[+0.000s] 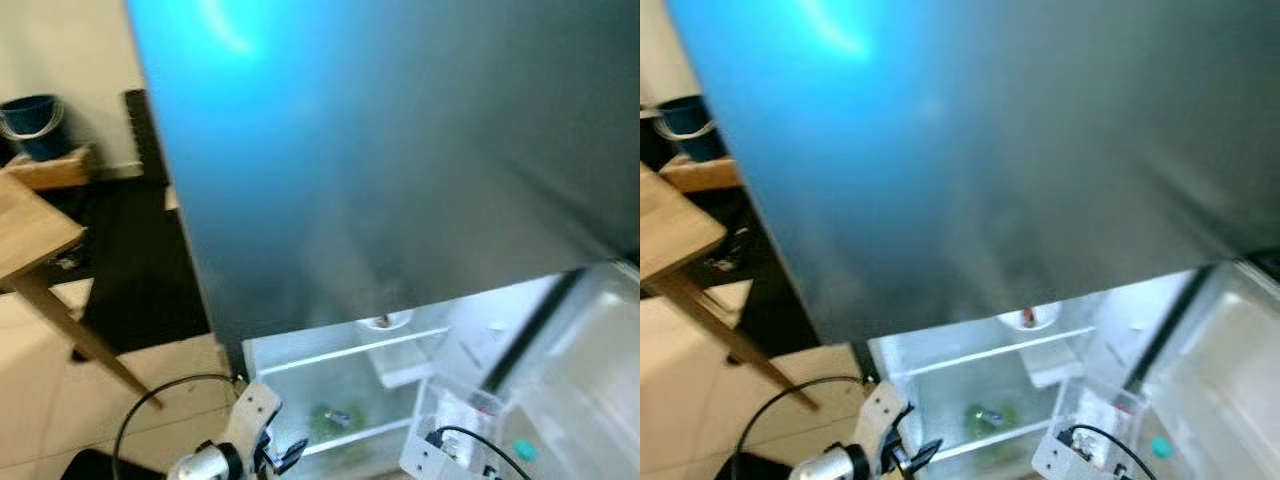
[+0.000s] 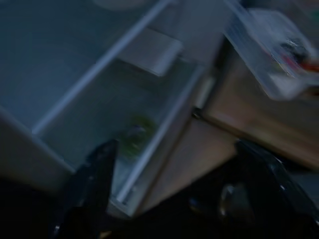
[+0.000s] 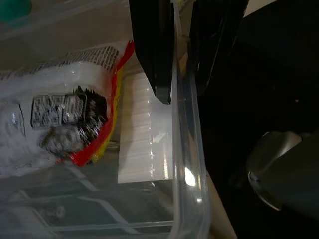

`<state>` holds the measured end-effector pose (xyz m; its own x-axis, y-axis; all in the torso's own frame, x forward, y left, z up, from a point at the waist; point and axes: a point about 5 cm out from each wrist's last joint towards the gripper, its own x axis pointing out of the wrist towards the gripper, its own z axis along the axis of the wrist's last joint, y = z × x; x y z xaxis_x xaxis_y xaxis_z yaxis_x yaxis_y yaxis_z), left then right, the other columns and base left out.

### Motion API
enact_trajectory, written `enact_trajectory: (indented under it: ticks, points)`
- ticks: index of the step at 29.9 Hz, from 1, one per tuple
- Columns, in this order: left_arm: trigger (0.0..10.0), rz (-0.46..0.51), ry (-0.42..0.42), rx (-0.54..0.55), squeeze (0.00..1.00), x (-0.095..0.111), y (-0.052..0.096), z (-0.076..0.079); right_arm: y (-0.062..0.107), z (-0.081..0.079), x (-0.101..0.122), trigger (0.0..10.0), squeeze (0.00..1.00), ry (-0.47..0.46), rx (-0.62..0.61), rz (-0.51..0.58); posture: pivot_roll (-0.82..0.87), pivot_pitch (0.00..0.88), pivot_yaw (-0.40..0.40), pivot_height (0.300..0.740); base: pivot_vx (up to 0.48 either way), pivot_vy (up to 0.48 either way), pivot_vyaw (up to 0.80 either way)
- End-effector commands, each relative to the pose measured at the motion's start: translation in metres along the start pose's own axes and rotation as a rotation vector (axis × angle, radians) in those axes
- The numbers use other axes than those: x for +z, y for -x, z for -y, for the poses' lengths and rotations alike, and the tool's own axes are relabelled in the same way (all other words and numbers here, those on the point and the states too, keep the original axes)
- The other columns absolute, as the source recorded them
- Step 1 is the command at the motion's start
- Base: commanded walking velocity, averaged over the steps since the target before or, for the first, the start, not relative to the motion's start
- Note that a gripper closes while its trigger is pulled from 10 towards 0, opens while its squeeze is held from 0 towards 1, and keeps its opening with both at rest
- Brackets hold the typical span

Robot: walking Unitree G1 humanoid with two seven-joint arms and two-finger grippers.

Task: Restocking fridge

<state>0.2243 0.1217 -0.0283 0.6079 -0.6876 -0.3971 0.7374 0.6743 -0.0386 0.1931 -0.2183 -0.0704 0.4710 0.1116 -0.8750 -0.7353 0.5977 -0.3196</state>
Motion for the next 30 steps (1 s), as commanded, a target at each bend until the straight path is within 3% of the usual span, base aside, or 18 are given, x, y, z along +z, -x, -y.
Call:
enact_trajectory:
  ticks: [1,12,17,26,30]
  points:
    - [10.0,-0.004,-0.015,0.011,0.00,0.002,0.001,-0.004,0.001,0.002,-0.002,10.0,0.00,-0.028,-0.026,-0.003,-0.02,0.013,0.020,0.740,0.000,0.000,0.00]
    - [10.0,0.034,-0.022,0.033,0.00,0.012,-0.007,-0.004,0.001,-0.001,-0.006,10.0,0.00,-0.014,-0.015,-0.008,-0.01,0.023,0.020,0.740,0.000,0.000,0.00]
    - [10.0,0.069,-0.002,0.033,0.00,0.017,-0.017,0.008,0.002,0.001,-0.008,10.0,0.00,-0.010,-0.017,-0.012,-0.01,0.035,0.004,0.740,0.000,0.000,0.00]
    - [10.0,0.088,0.055,0.029,0.00,0.018,-0.028,0.029,0.004,0.014,-0.005,10.0,0.00,0.022,-0.036,-0.014,-0.01,0.016,-0.020,0.740,0.000,-0.418,0.00]
    - [10.0,0.061,0.067,0.054,0.00,0.014,-0.028,0.029,0.004,0.012,-0.005,10.0,0.00,0.048,-0.027,-0.023,-0.01,0.010,-0.019,0.740,0.000,-0.116,0.00]
